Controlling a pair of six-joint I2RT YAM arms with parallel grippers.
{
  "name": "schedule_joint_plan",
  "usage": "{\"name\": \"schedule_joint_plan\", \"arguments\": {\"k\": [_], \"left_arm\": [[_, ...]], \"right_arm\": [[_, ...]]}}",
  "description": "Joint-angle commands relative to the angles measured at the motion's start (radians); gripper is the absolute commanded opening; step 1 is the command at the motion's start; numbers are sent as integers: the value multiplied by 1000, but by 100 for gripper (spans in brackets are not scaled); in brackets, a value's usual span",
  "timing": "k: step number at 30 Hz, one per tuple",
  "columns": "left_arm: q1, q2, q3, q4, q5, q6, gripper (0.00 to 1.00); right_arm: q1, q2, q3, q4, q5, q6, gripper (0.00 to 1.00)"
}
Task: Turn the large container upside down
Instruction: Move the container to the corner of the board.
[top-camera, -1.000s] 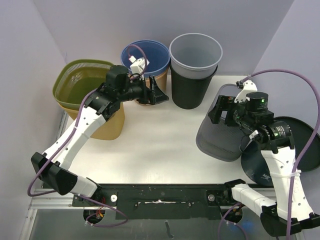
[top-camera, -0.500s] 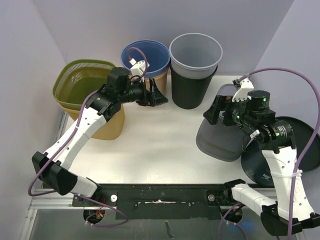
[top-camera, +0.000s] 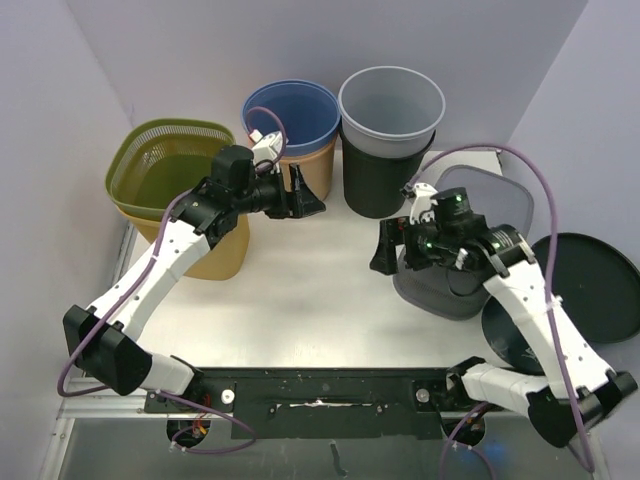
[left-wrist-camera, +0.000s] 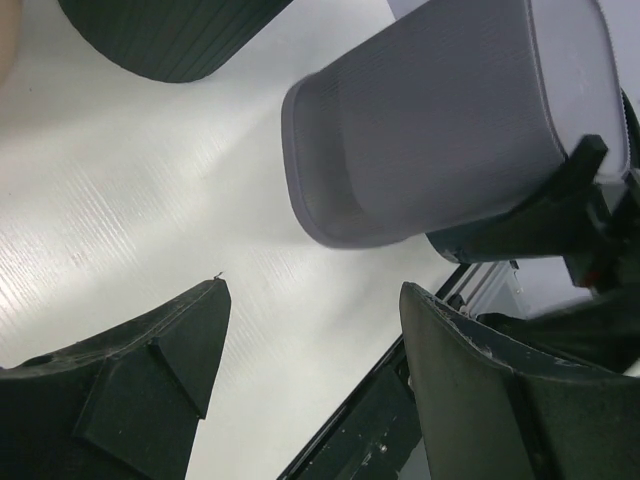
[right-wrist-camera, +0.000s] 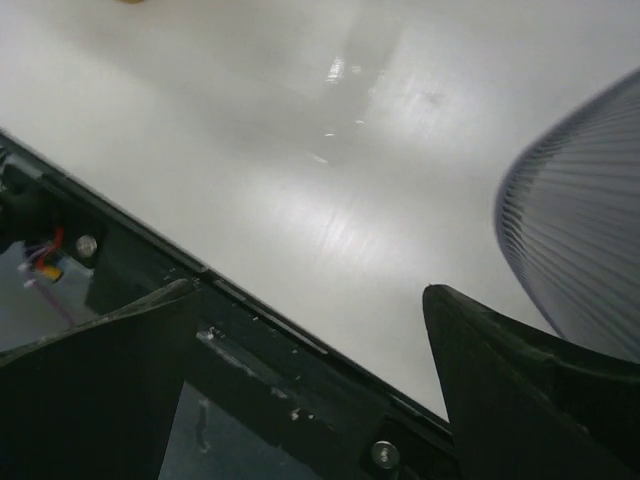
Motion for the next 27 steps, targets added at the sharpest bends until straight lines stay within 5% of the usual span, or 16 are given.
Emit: {"name": "schedule_joint_plan", "arguments": {"k": [1, 8, 12, 18, 27], "left_arm": [[14, -52, -8, 94, 13, -16, 68], [18, -57, -2, 103, 39, -35, 68], [20, -75, 10, 90, 36, -40, 68], [26, -89, 0, 28, 17, 3, 68], [29, -30, 14, 68, 50, 6, 68]], "right_arm": [[-41, 81, 32, 1, 256, -50, 98], [-266, 293, 169, 163, 343, -163, 97], [-264, 384, 302, 141, 332, -160, 98], [-126, 255, 378, 3, 387, -116, 98], [-136, 70, 141, -224, 500, 77, 98]]}}
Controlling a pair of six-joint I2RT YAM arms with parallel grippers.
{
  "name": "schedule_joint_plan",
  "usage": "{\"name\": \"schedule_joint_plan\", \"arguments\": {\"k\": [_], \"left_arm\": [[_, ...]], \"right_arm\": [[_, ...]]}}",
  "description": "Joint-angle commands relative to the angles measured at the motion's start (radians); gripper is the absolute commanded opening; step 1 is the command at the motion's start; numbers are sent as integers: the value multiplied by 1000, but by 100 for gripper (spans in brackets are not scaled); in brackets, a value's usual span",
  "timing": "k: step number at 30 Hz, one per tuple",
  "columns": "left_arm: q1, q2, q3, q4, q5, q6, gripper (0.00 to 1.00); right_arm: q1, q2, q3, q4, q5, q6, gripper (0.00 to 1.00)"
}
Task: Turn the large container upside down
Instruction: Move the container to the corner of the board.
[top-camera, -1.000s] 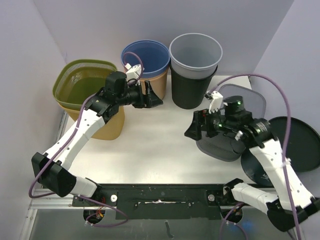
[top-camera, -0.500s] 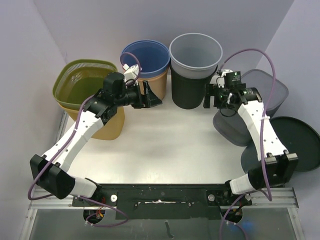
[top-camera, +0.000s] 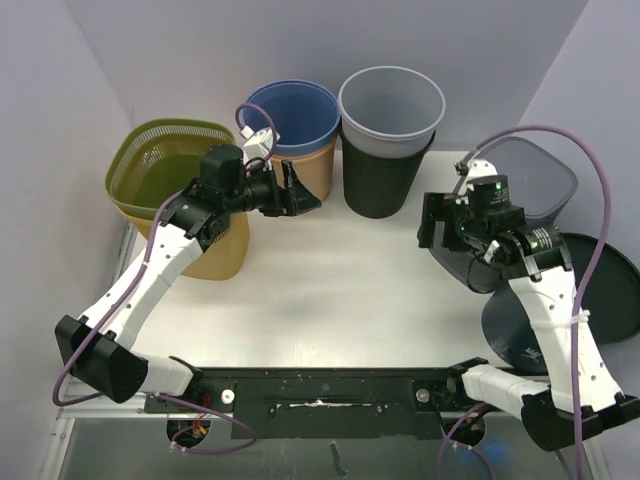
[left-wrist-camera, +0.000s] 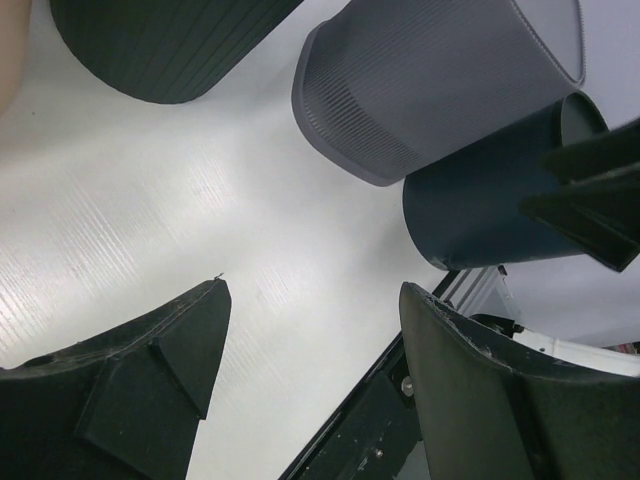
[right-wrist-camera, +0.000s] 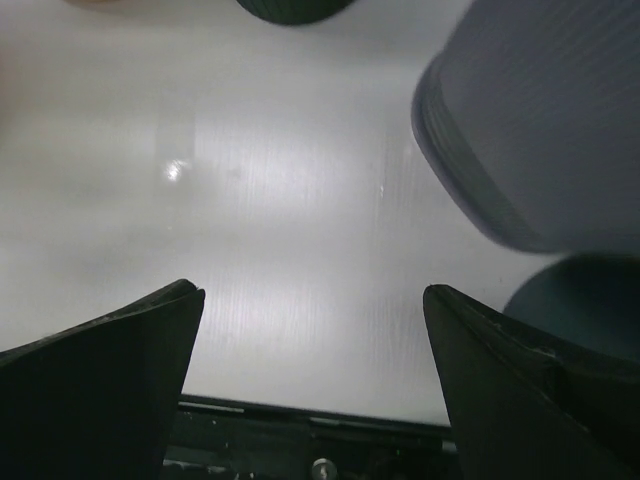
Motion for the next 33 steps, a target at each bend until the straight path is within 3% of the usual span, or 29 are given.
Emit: {"name": "schedule_joint_plan", "arguments": {"k": [1, 11, 16, 21, 26, 28, 33], "left_arm": [[5, 31, 33, 54, 47, 15, 68], [7, -3, 10, 59, 37, 6, 68], [9, -26, -2, 55, 8, 4, 68], [11, -47, 7, 40, 4, 5, 68], [12, -65, 4, 27, -5, 9, 68], [12, -68, 2, 21, -6, 12, 68], [13, -56, 4, 26, 4, 19, 68]], "right_arm": [[-22, -5, -98, -122, 112, 111, 98], [-331, 220, 49, -106, 170, 57, 98], [-417, 344, 159, 65, 149, 17, 98], [-468, 547, 397, 190, 119, -91, 97], [-483, 699, 618, 170, 36, -126, 98], [-478, 667, 585, 183, -1, -116, 98], [-477, 451, 290, 294, -41, -69, 98]]}}
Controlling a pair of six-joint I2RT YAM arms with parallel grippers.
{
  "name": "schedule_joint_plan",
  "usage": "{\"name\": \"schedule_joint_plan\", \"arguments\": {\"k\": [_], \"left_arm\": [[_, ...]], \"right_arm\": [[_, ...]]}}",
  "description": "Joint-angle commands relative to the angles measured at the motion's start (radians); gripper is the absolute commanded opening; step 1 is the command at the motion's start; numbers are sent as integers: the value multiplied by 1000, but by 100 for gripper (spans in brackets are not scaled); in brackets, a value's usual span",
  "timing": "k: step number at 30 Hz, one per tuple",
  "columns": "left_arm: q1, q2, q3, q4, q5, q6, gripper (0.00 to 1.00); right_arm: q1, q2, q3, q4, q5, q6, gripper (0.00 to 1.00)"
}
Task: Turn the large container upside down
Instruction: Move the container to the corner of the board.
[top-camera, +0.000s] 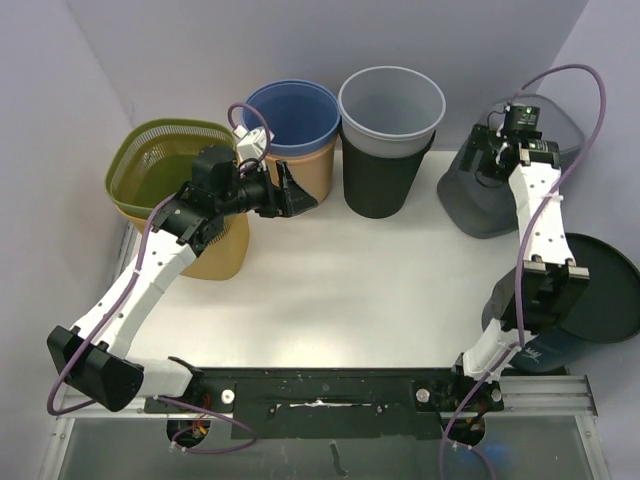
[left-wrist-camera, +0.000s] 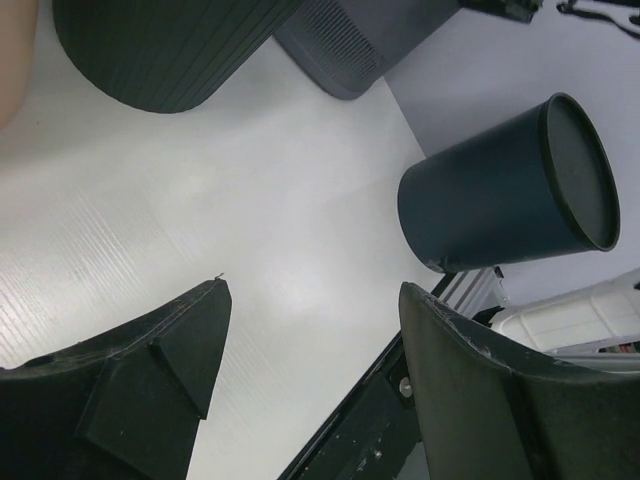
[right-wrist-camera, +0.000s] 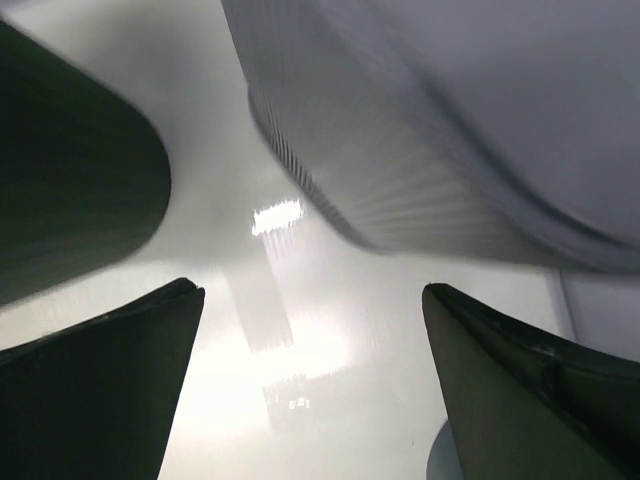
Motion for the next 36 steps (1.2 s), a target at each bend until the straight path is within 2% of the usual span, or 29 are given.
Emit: {"name": "schedule_joint_plan", "arguments": {"k": [1, 5, 10, 13, 16, 22, 27, 31, 36], "left_arm": [[10, -11, 21, 28, 9, 18, 68], [11, 10, 38, 27, 12, 30, 68], [12, 12, 20, 50, 16, 25, 68], [13, 18, 3, 74, 27, 15, 68], [13, 20, 7, 73, 27, 13, 68], [14, -31, -13, 46, 17, 22, 68], [14, -65, -35, 39, -2, 16, 68], [20, -91, -48, 21, -25, 27, 68], [27, -101, -70, 19, -42, 40, 68]], "right_arm": [[-1, -230, -161, 84, -64, 26, 98], [10, -386, -296, 75, -101, 50, 98], [-26, -516, -454, 81, -15, 42, 98], [-90, -470, -467, 123, -93, 46, 98], [-94, -382, -442, 218, -140, 77, 98], [-96, -105, -205, 321, -210, 120, 98], [-98, 30, -84, 411, -301, 83, 98], [-89, 8, -88, 412, -336, 99, 98], [26, -181, -170, 455, -306, 124, 98]]}}
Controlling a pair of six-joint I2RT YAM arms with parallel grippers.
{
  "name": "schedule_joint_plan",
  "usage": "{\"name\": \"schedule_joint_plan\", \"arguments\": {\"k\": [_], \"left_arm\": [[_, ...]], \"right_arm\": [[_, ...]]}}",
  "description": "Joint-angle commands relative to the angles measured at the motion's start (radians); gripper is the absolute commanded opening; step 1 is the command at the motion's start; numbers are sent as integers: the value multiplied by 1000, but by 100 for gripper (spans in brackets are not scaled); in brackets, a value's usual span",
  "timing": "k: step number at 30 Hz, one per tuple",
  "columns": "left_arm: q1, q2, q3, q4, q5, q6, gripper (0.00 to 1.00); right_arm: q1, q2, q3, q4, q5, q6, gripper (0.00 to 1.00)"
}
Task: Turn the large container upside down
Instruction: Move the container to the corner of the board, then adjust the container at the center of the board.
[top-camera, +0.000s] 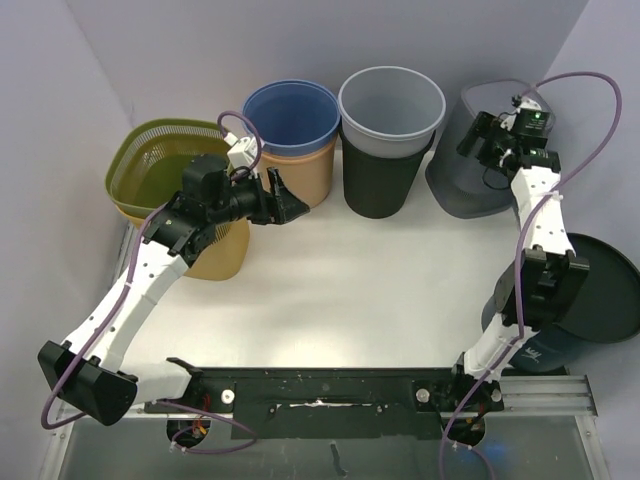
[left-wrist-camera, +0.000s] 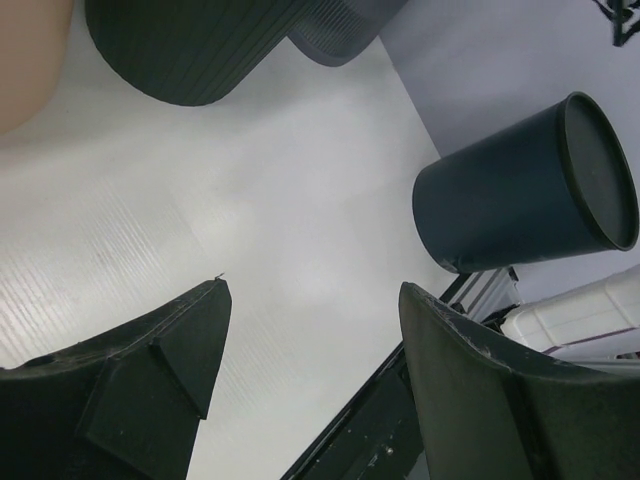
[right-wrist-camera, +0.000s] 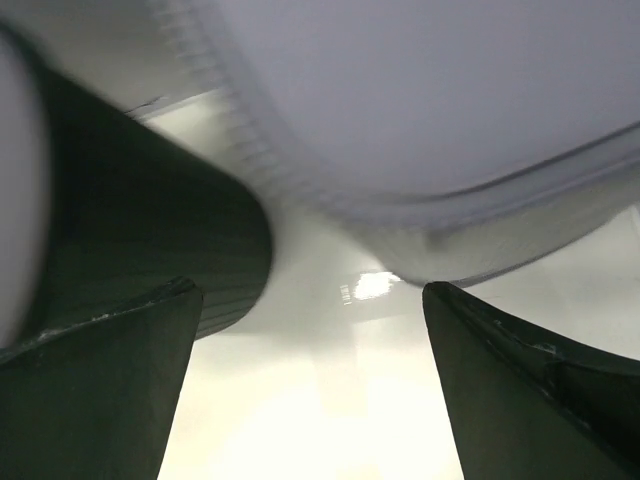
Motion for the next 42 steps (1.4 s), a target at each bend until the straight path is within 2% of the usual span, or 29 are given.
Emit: {"name": "schedule_joint_plan", "arguments": {"k": [1, 5, 8, 11, 16, 19, 22, 24, 27, 28, 30, 32, 35, 38, 42], "left_arm": [[12, -28, -5, 27, -21, 25, 68], [15, -17, -7, 34, -22, 23, 68], [16, -19, -5, 32, -27, 25, 68], [17, -35, -5, 27, -49, 33, 68], [22, -45, 16, -10, -78, 68, 68], [23, -50, 21, -28, -87, 80, 68], [29, -56, 15, -33, -95, 82, 68], [30, -61, 12, -33, -88, 78, 68], [31, -65, 7, -31, -83, 76, 68], [31, -68, 4, -30, -84, 74, 68], [31, -70, -10, -20, -80, 71, 68], [31, -67, -26, -9, -67, 62, 68], [31, -62, -36, 8, -46, 47, 68], [31, -65, -28, 19, -45, 43, 68], [36, -58, -9, 11, -48, 53, 68]], "right_arm": [[123, -223, -5, 121, -18, 33, 98], [155, -220, 45, 123, -125, 214, 98], [180, -197, 95, 96, -73, 317, 98], [203, -172, 111, 103, -21, 358, 98], [218, -48, 294, -43, 44, 373, 99], [222, -29, 275, -26, 37, 397, 96], [223, -24, 248, 2, 13, 427, 80], [225, -18, 247, 13, -13, 427, 62], [227, -36, 227, 36, -32, 428, 23], [229, -44, 231, 35, -43, 428, 15], [240, -57, 264, 22, -60, 421, 6], [257, -66, 313, -10, -48, 402, 0], [279, -90, 371, -57, -33, 382, 0], [304, -157, 351, -33, -42, 393, 0], [348, -262, 314, 37, 27, 375, 0]]}}
